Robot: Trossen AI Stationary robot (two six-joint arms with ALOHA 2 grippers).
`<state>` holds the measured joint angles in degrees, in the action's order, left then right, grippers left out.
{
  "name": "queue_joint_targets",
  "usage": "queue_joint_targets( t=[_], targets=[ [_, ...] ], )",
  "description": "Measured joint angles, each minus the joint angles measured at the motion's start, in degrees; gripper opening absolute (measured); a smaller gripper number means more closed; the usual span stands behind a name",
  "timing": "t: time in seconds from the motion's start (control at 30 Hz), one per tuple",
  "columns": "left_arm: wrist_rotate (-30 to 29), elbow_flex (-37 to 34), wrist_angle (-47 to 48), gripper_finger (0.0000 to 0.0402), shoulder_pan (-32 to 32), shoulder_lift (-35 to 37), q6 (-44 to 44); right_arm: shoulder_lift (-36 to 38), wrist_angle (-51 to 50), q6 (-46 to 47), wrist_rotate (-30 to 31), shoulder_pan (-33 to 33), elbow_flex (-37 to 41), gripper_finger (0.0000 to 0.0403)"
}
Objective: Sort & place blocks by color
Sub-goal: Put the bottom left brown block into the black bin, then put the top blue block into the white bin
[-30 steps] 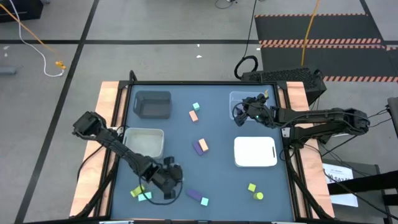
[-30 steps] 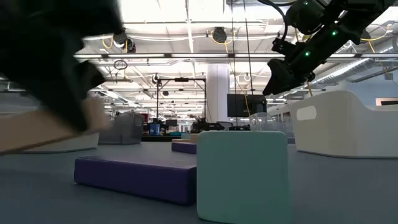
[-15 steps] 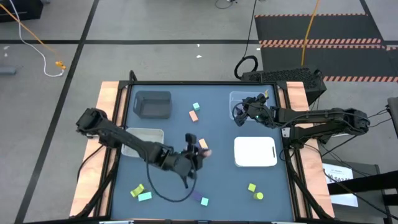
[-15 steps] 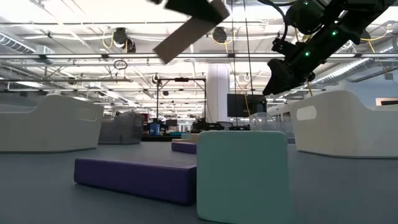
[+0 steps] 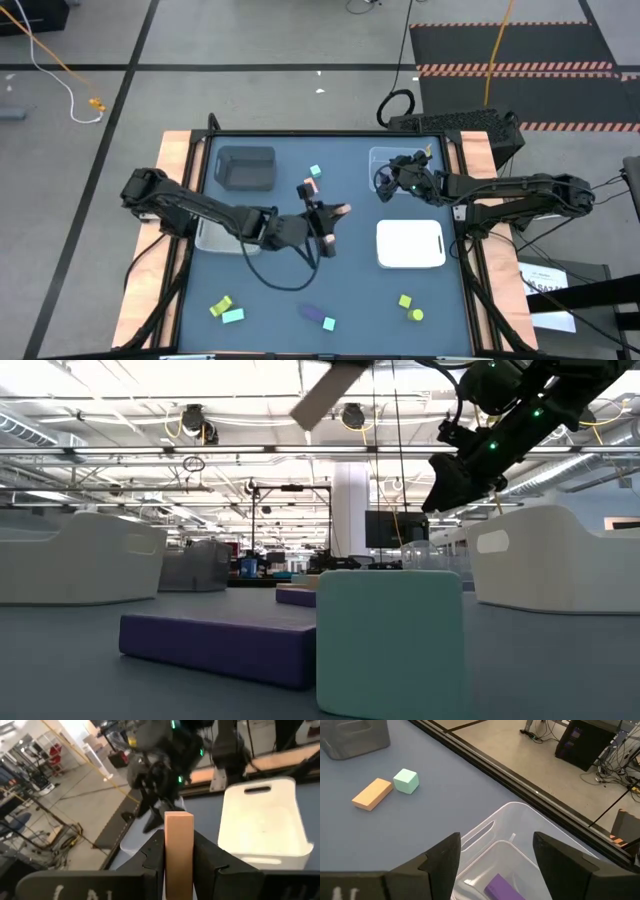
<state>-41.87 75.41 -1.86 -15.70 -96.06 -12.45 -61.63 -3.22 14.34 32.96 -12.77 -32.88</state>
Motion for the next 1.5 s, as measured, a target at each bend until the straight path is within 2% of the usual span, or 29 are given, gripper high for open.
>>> queue_joint_targets(
  t=[0.17,0.4,0.63,0.77,0.9,1.07,1.27,1.5],
  targets=[
    [0.04,-2.95,0.13,0.0062,1.36,4.57,-0.82,-0.02,2.03,-0.37,0.03,0.00,0.02,0.0240],
    [-2.37,-16.08,0.22,0.0063,6.42,17.55,6.01,-0.02,2.77,-0.47,0.03,-0.01,0.02,0.0240],
    [-17.64,-32.85,0.45,0.0064,14.13,31.55,22.59,-0.02,4.64,-0.49,0.03,-0.01,0.04,0.0240],
    [-22.04,-40.40,0.16,0.0064,20.08,34.48,31.33,-0.02,7.63,-0.50,0.01,-0.01,0.04,0.0240],
    [-24.94,-46.29,-1.14,0.0064,26.95,33.82,38.14,-0.10,10.91,-2.04,-0.12,-0.01,0.04,0.0240],
    [-23.67,-51.64,-6.83,0.0070,34.20,33.11,41.68,-0.83,14.65,-3.50,-0.17,0.01,0.04,0.0240],
    [-20.16,-53.72,-7.11,0.0100,36.41,33.12,47.54,-2.05,15.84,-3.33,-0.53,0.04,0.04,0.0240],
    [-16.65,-53.78,-7.56,0.0160,36.27,33.10,47.24,-4.23,22.09,-6.84,-13.62,-0.34,0.04,0.0240]
  ],
)
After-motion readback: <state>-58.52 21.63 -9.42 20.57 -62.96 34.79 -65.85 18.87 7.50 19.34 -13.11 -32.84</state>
